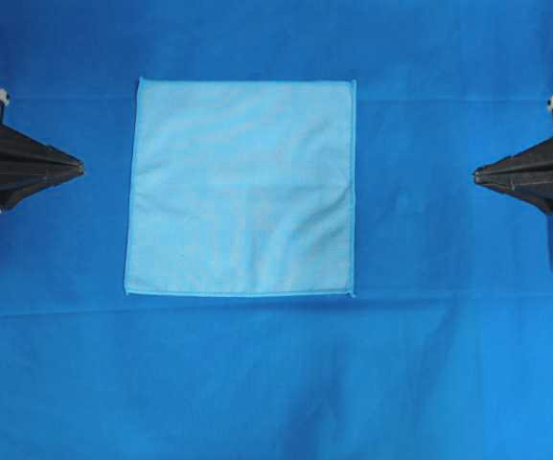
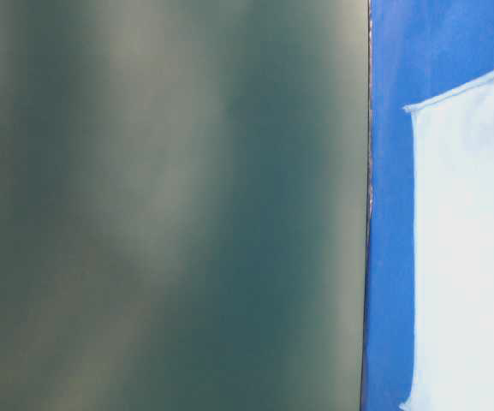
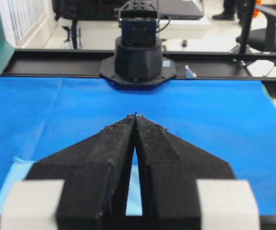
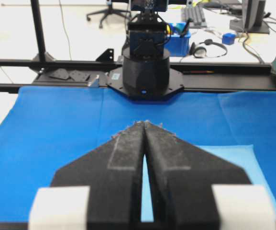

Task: Fold the light blue towel.
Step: 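Move both grippers to the towel's far corners and grasp them, then pull both far corners toward the near edge, folding the towel in half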

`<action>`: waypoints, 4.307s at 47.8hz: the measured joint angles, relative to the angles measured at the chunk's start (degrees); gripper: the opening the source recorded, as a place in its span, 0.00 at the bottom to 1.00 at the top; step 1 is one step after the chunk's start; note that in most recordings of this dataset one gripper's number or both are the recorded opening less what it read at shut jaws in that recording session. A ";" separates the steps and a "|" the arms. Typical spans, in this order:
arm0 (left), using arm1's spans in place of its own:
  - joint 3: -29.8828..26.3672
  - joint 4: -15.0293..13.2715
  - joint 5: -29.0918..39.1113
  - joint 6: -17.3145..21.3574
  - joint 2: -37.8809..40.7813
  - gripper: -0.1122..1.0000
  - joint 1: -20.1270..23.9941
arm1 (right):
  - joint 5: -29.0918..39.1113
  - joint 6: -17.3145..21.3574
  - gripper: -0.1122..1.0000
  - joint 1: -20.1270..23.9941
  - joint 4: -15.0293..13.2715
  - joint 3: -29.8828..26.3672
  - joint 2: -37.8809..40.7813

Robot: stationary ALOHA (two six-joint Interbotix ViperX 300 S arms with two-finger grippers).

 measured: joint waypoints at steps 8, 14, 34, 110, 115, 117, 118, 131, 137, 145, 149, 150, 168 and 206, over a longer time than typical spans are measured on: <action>-0.09 -1.14 6.33 -0.18 0.09 0.12 1.85 | 2.90 1.05 0.12 -1.67 0.70 -1.76 3.34; 0.00 -1.32 10.11 -0.35 1.14 0.12 6.68 | 9.67 2.11 0.12 -7.73 2.02 -4.75 8.53; 0.62 -1.32 11.69 -0.18 16.26 0.19 23.03 | 19.34 2.02 0.13 -23.38 1.41 -14.85 32.52; -8.44 -1.14 -6.33 3.52 61.52 0.12 35.77 | 17.05 2.20 0.11 -30.85 -5.80 -29.09 66.71; -7.91 -1.14 -3.96 3.52 59.85 0.11 35.42 | 17.14 2.11 0.11 -30.85 -5.80 -29.09 66.53; -7.91 -1.14 -3.08 3.52 58.89 0.12 35.07 | 17.40 2.20 0.11 -30.85 -5.80 -29.09 66.01; -7.91 -1.14 -2.64 3.52 58.27 0.12 34.89 | 17.67 2.11 0.11 -30.85 -5.80 -29.09 65.65; -7.91 -1.14 2.37 3.69 48.34 0.11 33.75 | 20.48 2.02 0.11 -30.94 -5.80 -29.00 58.97; -7.56 -1.14 2.55 4.57 46.67 0.12 33.75 | 20.74 1.93 0.11 -30.94 -5.89 -29.00 58.18; -7.38 -1.14 2.64 6.68 46.32 0.12 33.40 | 20.92 2.46 0.11 -30.23 -5.80 -29.00 58.27; -7.29 -1.14 2.55 6.94 45.97 0.11 32.43 | 21.53 2.72 0.11 -29.44 -5.80 -28.74 58.10; -7.21 -1.14 2.64 6.94 45.79 0.12 32.08 | 21.71 2.72 0.11 -29.27 -5.80 -28.65 58.01; -2.64 -1.05 6.86 5.98 40.61 0.11 19.60 | 25.66 7.29 0.11 -19.86 -5.45 -24.87 53.61; -3.25 -1.23 14.59 -10.90 42.36 0.11 -10.02 | 26.72 26.98 0.11 3.78 -5.45 -21.97 52.21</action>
